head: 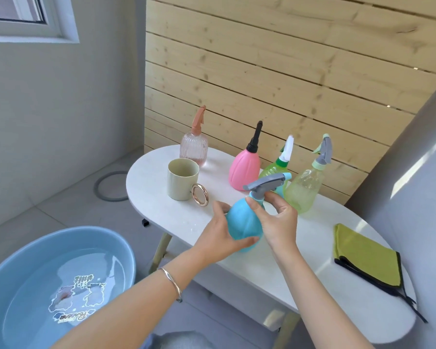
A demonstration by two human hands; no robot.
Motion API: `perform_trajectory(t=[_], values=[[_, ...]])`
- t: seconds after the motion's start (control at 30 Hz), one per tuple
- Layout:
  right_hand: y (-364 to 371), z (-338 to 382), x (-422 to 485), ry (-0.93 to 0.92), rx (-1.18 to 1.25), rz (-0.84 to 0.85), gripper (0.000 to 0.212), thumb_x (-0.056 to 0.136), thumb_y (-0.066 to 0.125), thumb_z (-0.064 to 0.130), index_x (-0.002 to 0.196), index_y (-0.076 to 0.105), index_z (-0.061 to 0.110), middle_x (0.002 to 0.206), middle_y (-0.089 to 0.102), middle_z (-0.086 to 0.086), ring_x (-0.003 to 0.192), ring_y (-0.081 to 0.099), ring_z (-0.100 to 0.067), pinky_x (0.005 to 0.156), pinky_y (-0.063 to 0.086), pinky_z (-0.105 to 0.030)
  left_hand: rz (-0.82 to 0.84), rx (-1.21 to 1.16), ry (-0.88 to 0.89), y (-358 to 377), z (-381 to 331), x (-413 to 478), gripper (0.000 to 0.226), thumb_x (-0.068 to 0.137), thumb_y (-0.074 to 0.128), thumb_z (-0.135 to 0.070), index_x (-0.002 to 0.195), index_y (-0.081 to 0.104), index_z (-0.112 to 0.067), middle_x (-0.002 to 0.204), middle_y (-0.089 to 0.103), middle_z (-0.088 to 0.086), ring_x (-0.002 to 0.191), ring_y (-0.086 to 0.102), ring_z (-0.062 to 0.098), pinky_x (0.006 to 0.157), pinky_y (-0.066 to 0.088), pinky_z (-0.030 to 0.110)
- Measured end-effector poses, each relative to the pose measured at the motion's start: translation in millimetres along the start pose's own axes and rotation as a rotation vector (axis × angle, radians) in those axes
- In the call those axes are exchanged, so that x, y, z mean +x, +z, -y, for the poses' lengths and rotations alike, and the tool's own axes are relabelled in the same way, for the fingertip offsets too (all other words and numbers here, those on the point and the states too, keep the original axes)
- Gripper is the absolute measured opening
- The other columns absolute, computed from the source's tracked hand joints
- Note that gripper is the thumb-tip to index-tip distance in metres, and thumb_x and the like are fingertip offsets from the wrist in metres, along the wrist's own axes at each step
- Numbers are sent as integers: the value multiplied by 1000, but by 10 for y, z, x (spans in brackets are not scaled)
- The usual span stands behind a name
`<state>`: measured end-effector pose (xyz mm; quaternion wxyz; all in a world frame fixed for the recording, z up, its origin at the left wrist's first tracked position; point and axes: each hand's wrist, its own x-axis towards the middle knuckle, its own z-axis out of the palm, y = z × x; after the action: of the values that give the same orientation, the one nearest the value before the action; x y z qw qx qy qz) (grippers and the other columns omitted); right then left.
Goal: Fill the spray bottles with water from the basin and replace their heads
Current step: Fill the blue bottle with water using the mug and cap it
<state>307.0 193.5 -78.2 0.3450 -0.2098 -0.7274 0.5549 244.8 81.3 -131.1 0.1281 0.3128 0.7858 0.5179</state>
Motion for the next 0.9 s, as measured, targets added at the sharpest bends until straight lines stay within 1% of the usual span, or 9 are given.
perform_trajectory(t=[0.17, 0.3, 0.37, 0.43, 0.5, 0.57, 0.7, 0.8, 0.9], values=[[-225, -29, 66, 50, 44, 70, 25, 74, 80, 19, 98, 71, 23, 101, 72, 12, 100, 63, 2, 94, 47, -27, 33, 21, 7, -11, -38, -8, 92, 66, 84, -48, 134, 26, -25, 114, 40, -5, 86, 51, 6, 78, 48, 23], [-277, -18, 81, 48, 10, 132, 28, 75, 80, 20, 101, 72, 15, 102, 73, 5, 103, 64, -7, 98, 49, -35, 154, 39, 69, 16, -118, 200, 104, 61, 85, -49, 146, 31, -23, 137, 31, -5, 128, 37, 9, 105, 34, 22], [-271, -28, 79, 58, 18, 107, 29, 74, 81, 22, 101, 72, 16, 102, 73, 5, 103, 65, -9, 98, 49, -39, 187, -12, 56, 47, -144, 265, 88, 63, 87, -42, 136, 40, -25, 130, 48, -10, 123, 47, 9, 94, 42, 18], [-258, -42, 74, 58, -4, 41, 29, 72, 82, 25, 99, 73, 18, 99, 73, 8, 100, 65, -7, 96, 50, -37, 110, -28, 32, 134, -174, 254, 75, 63, 88, -37, 122, 44, -25, 110, 56, -12, 105, 56, 12, 80, 47, 19], [-240, -50, 49, 25, -41, -14, 25, 71, 82, 26, 94, 73, 21, 94, 73, 13, 96, 64, 0, 92, 50, -28, -51, 30, 32, 263, -186, 216, 78, 59, 89, -40, 119, 44, -20, 109, 54, -7, 104, 54, 16, 84, 48, 32], [-239, -44, 25, 4, -54, -21, 23, 72, 82, 25, 91, 71, 26, 93, 72, 17, 95, 63, 5, 89, 47, -21, -114, 106, 40, 353, -158, 181, 89, 57, 88, -46, 126, 41, -14, 119, 49, -2, 111, 46, 20, 92, 44, 38], [-372, -19, 65, 13, -7, 161, 23, 80, 75, 21, 103, 70, 22, 104, 71, 14, 103, 62, 3, 94, 45, -18, 143, 91, -10, 203, -101, 207, 119, 46, 73, -67, 148, 24, -29, 133, 42, -7, 120, 29, 14, 102, 36, 29], [-423, -1, 88, -2, -27, 265, 21, 85, 69, 19, 103, 66, 31, 104, 69, 20, 101, 60, 8, 87, 43, -9, 166, 61, 2, 150, -80, 253, 104, 42, 75, -65, 134, 39, -33, 119, 50, -6, 118, 38, 12, 98, 42, 31], [-353, -51, 53, -29, -42, 155, 21, 84, 70, 22, 105, 67, 26, 104, 69, 16, 100, 61, 4, 86, 45, -12, 34, -34, 17, 282, -83, 226, 89, 41, 81, -60, 115, 43, -27, 110, 52, -8, 107, 51, 13, 90, 49, 38]])
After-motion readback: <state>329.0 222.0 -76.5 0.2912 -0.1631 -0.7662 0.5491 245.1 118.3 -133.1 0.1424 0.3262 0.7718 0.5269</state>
